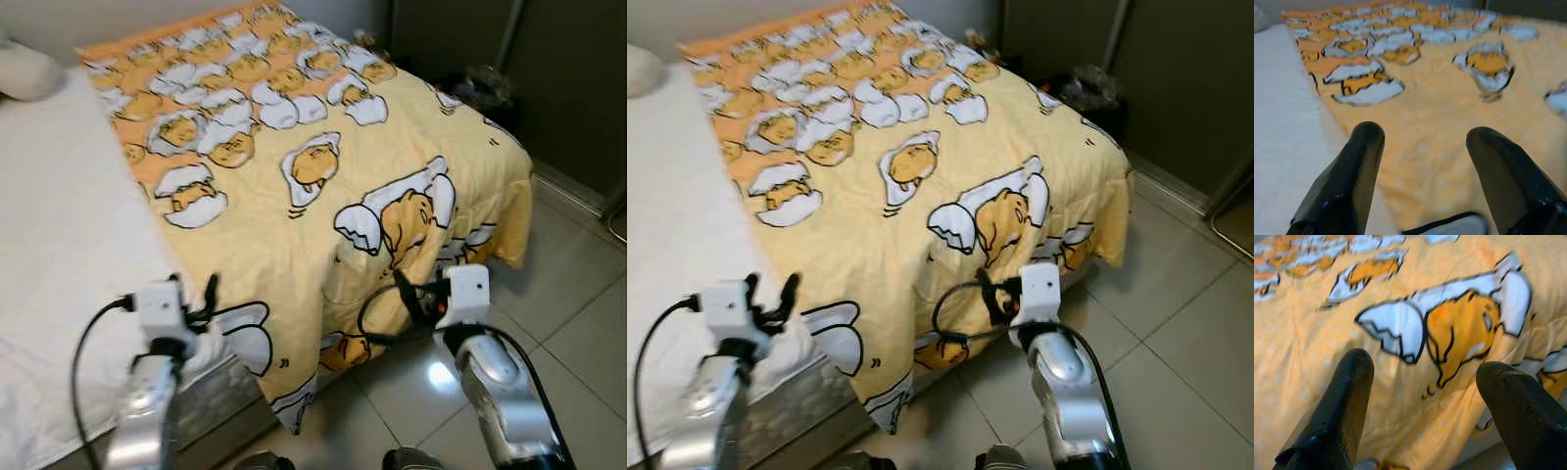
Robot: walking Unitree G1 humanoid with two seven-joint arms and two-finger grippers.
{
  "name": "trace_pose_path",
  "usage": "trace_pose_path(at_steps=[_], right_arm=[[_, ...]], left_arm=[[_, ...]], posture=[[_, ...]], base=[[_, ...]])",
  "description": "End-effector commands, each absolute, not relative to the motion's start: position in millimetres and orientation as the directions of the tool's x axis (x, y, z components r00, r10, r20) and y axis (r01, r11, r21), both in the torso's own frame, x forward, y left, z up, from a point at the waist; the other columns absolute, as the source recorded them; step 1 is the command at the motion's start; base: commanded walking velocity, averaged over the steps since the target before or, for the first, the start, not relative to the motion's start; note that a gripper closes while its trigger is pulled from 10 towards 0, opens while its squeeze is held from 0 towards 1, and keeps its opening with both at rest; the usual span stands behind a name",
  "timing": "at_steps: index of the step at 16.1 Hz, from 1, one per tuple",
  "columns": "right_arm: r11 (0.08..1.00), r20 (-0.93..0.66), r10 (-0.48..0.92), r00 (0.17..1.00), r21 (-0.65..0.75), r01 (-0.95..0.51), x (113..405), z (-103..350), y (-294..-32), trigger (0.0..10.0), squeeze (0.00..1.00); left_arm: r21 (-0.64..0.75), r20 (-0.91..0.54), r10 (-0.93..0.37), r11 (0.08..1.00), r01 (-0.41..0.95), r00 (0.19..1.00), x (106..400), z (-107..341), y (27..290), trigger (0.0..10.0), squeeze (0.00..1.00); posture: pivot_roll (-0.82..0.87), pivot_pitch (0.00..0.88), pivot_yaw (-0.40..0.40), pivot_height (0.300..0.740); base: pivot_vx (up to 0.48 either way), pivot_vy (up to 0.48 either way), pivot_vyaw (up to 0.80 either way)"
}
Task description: Clean up the room
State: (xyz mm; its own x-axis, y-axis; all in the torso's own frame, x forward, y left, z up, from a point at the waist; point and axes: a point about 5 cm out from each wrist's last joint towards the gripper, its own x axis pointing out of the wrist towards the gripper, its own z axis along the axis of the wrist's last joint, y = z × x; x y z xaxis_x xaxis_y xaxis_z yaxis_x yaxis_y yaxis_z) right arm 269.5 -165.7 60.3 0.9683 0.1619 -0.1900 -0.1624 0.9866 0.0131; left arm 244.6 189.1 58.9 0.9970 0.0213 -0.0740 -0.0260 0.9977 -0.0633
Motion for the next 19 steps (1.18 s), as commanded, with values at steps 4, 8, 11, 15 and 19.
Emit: trace_pose_path(at_steps=[4, 8, 11, 15, 19], right_arm=[[0.998, -0.159, 0.054, 0.986, 0.029, -0.05, 281.6, 64.3, -174.9, 10.0, 0.0], [0.993, -0.095, 0.118, 0.988, 0.019, -0.116, 292.4, 75.9, -166.6, 10.0, 0.0], [0.987, -0.068, 0.164, 0.984, 0.006, -0.164, 304.0, 85.9, -160.2, 10.0, 0.0], [0.977, -0.054, 0.213, 0.976, -0.007, -0.214, 314.2, 91.5, -152.9, 10.0, 0.0], [0.968, -0.069, 0.249, 0.966, -0.017, -0.251, 316.6, 89.1, -147.9, 10.0, 0.0]], left_arm=[[-0.02, -0.078, 0.074, 0.997, -0.076, 0.994, 258.3, 71.4, 183.1, 10.0, 0.0], [-0.027, -0.086, 0.077, 0.996, -0.08, 0.993, 263.4, 76.2, 175.4, 10.0, 0.0], [-0.038, -0.082, 0.099, 0.994, -0.102, 0.992, 264.9, 76.2, 175.4, 10.0, 0.0], [-0.022, -0.08, 0.126, 0.992, -0.128, 0.989, 263.5, 76.6, 177.1, 10.0, 0.0], [-0.024, -0.099, 0.174, 0.984, -0.178, 0.98, 262.1, 73.4, 182.6, 10.0, 0.0]], posture=[[-0.18, 0.0, 0.161, 0.74], [-0.19, 0.0, 0.142, 0.74], [-0.17, 0.0, 0.117, 0.74], [-0.14, 0.0, 0.096, 0.74], [-0.14, 0.0, 0.093, 0.74]], base=[[0.0, 0.0, 0.0], [0.0, -0.12, 0.17], [0.0, -0.48, 0.53], [0.0, -0.36, 0.44], [0.0, 0.0, 0.43]])
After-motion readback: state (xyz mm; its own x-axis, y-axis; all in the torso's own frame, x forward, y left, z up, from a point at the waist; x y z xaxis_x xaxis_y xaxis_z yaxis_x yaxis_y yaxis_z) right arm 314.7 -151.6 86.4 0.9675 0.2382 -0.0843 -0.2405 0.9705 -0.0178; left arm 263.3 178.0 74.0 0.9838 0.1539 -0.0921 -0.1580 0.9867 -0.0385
